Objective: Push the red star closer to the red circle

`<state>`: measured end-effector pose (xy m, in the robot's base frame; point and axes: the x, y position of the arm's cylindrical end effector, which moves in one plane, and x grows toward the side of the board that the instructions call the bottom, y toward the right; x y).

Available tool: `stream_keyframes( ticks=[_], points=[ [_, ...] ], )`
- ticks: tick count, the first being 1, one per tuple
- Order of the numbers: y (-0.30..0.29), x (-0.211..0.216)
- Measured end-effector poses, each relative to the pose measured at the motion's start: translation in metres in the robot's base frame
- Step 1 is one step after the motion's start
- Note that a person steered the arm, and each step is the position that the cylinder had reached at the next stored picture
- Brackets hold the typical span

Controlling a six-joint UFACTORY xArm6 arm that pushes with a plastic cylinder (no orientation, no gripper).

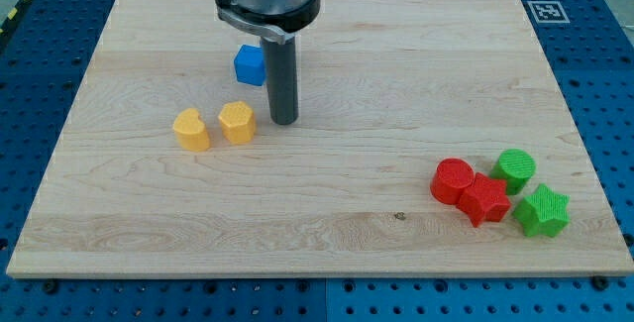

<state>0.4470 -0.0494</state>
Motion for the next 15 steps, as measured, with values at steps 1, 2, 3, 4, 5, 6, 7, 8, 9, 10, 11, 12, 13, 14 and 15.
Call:
stream_keyframes(
  ticks=[1, 2, 3, 4, 5, 6, 7, 8, 9, 10, 11, 12, 13, 14, 15],
  points=[
    [-0.025, 0.015],
    [-0.027, 0.016],
    [-0.018, 0.030],
    [0.011, 0.077],
    [0.046, 0.119],
    [0.106, 0.150],
    [0.133, 0.155],
    [0.152, 0.157],
    [0.219, 0.157],
    [0.246, 0.157],
    [0.247, 0.157],
    [0.255, 0.172],
    [0.255, 0.171],
    [0.267, 0.171],
    [0.305, 0.171]
  ],
)
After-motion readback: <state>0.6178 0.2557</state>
